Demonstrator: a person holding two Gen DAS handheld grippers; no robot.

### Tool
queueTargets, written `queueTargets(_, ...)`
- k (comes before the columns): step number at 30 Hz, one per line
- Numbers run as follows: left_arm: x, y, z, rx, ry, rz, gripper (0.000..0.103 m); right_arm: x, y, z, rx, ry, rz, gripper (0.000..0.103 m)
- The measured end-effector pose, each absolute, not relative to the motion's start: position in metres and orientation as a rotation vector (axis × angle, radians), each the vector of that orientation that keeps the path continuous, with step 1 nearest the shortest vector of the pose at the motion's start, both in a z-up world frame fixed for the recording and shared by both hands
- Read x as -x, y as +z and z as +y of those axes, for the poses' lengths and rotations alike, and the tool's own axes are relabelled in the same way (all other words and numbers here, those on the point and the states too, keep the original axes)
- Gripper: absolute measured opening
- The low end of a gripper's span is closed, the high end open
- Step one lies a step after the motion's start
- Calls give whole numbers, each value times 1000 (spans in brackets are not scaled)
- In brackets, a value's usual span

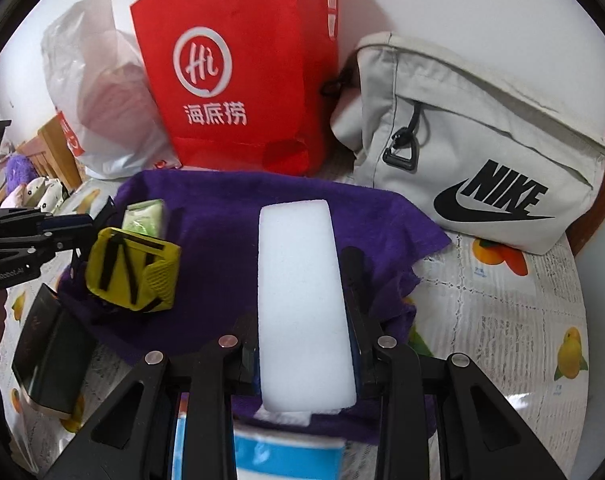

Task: Organize soft objects
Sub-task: 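Open the left tool to drop the strap while the right tool releases the sponge onto the towel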

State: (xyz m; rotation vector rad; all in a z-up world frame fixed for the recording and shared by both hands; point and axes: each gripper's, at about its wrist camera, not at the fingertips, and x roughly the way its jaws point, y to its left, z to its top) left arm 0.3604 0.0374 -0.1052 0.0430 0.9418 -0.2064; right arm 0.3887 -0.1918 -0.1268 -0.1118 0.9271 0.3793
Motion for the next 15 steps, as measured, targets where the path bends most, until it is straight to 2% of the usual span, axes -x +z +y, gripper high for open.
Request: queueTargets(15,-388,-125,36,-9,-195,1005,20,-430,-156,-184,121,393,1030,32)
